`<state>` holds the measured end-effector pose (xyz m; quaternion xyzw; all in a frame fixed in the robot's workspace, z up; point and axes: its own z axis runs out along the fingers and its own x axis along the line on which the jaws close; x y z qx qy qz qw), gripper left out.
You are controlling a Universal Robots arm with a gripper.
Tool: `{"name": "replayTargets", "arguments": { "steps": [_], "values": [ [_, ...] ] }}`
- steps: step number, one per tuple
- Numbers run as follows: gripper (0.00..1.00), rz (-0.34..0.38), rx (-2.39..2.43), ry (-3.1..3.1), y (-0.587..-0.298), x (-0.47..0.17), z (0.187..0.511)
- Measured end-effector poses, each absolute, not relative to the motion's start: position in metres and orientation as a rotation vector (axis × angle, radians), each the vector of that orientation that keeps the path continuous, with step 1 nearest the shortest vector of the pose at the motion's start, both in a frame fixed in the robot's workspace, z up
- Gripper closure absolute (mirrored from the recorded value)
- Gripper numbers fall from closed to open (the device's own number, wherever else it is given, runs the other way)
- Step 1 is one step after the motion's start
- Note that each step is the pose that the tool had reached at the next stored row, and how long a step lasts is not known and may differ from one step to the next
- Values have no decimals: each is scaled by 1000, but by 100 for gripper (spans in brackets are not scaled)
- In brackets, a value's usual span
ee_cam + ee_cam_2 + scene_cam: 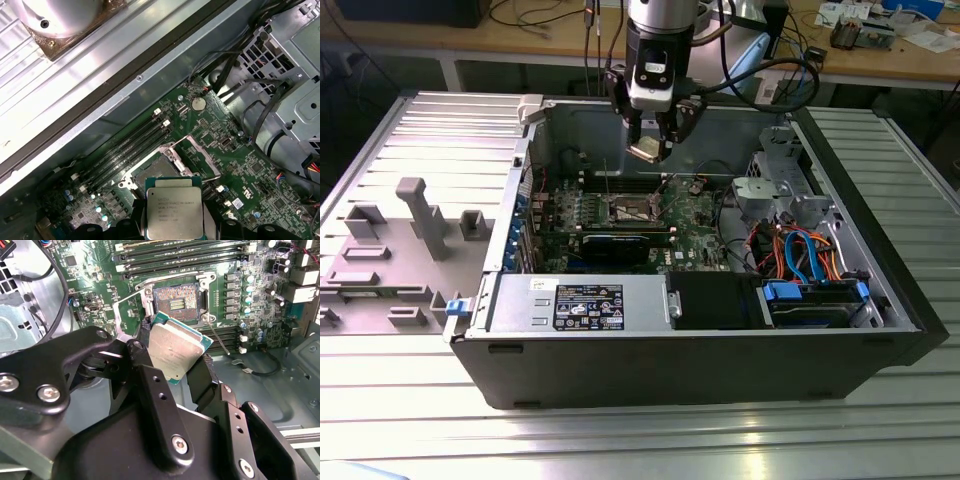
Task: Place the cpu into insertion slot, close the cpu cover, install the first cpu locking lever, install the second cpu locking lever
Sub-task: 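Place the cpu into insertion slot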
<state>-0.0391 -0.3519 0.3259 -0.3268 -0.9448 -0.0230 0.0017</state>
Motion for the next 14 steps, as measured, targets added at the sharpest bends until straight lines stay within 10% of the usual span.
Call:
{"name": "replayTargets", "arguments": {
  "steps": [14],
  "values": [
    [45,-72,-1072,-2949,-352,-39,326]
  ]
}}
